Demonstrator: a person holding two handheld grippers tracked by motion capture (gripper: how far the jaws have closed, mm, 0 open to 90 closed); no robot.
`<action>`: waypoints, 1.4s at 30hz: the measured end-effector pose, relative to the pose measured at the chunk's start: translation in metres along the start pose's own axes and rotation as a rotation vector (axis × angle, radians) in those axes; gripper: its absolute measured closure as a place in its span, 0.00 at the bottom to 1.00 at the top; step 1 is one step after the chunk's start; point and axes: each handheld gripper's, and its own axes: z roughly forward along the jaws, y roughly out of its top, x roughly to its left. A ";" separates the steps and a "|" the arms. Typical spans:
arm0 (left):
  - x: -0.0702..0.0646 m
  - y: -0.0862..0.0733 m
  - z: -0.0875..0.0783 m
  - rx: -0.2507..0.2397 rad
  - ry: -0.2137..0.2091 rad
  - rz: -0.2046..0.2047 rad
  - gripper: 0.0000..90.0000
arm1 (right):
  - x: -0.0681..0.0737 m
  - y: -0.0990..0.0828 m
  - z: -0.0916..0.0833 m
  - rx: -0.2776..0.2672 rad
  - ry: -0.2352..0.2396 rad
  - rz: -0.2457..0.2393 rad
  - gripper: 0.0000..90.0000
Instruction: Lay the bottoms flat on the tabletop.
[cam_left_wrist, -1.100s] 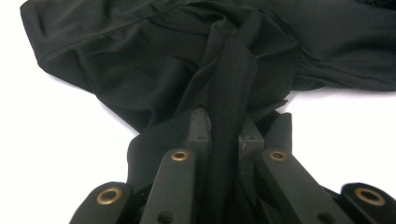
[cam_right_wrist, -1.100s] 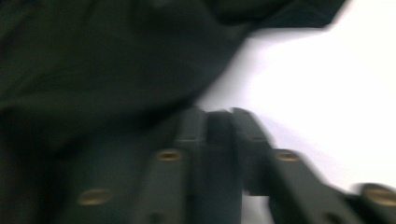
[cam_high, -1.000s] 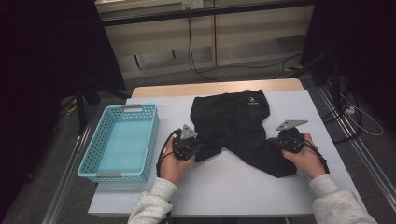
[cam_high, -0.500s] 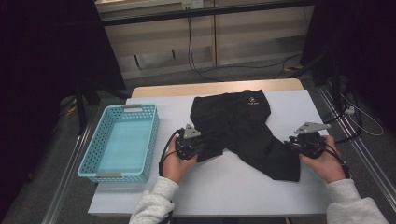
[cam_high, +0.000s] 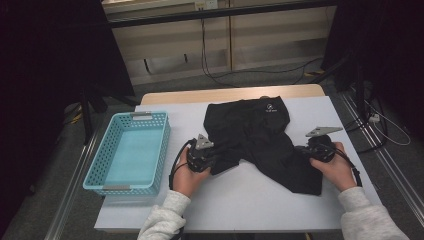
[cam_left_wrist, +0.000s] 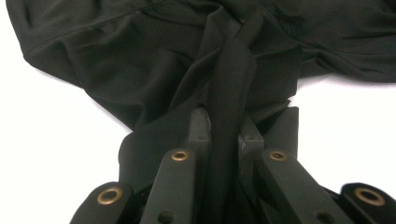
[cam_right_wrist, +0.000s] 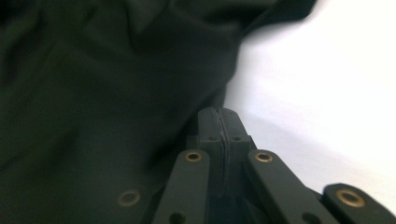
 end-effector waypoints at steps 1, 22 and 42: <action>0.000 0.000 0.000 0.001 -0.001 0.001 0.90 | -0.002 0.000 -0.006 -0.014 -0.012 0.000 1.00; 0.006 -0.005 -0.004 0.018 0.018 -0.031 0.90 | -0.010 0.006 0.015 0.005 -0.073 0.025 0.67; 0.002 -0.001 -0.002 0.017 0.006 -0.015 0.90 | 0.006 0.008 0.016 0.033 -0.023 -0.015 1.00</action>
